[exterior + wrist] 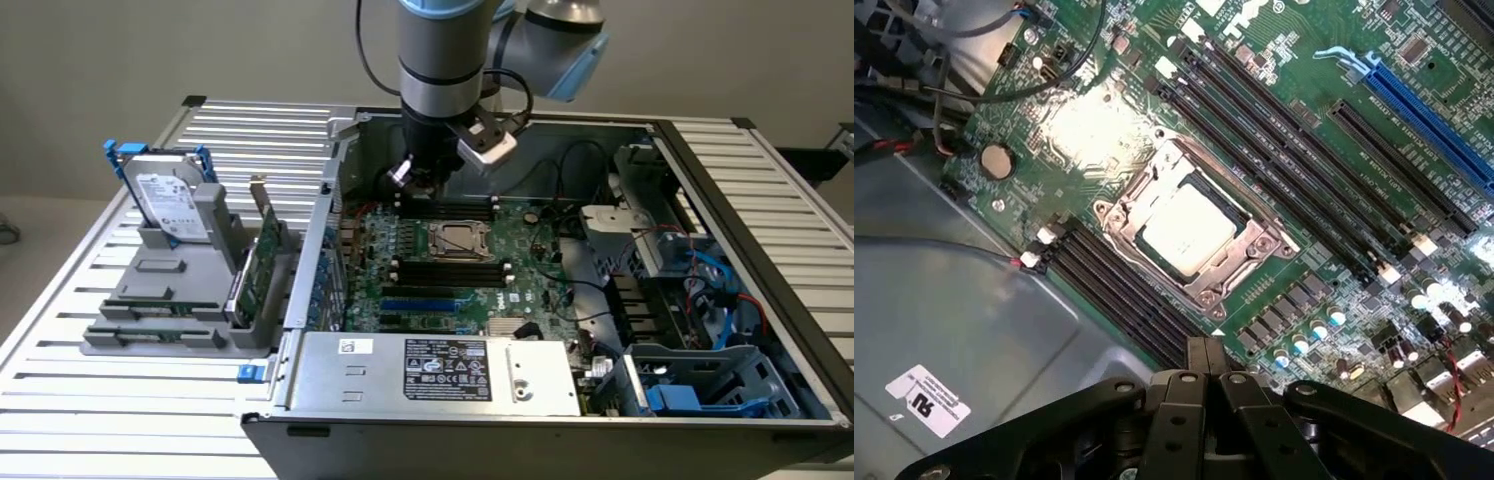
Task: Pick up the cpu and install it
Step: 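Install the first cpu locking lever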
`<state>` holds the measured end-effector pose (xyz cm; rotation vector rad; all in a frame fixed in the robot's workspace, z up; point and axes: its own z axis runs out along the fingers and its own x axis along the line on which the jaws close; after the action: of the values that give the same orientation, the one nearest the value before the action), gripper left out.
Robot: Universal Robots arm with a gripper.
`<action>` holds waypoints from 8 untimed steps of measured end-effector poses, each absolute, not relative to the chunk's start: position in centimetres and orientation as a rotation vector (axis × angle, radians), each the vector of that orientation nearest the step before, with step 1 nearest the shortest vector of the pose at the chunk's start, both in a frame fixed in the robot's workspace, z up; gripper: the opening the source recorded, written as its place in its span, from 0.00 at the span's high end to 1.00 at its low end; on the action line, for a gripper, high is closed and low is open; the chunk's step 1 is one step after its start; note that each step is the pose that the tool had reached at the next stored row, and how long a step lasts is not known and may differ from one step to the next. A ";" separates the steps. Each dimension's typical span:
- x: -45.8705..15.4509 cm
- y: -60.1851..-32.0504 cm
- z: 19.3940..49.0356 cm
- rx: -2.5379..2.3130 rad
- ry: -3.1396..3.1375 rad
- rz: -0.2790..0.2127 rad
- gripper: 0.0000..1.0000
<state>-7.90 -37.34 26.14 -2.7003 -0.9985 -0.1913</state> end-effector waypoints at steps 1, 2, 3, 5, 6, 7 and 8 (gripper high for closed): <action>-7.9 -37.4 26.1 -2.702 -0.994 -0.192 0.89; -7.9 -37.5 26.1 -2.704 -0.990 -0.193 0.89; -7.9 -37.6 26.2 -2.706 -0.985 -0.193 0.89; -7.9 -37.9 26.2 -2.708 -0.980 -0.194 0.89; -7.9 -38.1 26.2 -2.708 -0.979 -0.194 0.89; -7.9 -38.4 26.3 -2.709 -0.978 -0.195 0.89; -7.9 -38.6 26.3 -2.709 -0.977 -0.195 0.89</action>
<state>-7.90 -38.62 26.32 -2.7091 -0.9765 -0.1947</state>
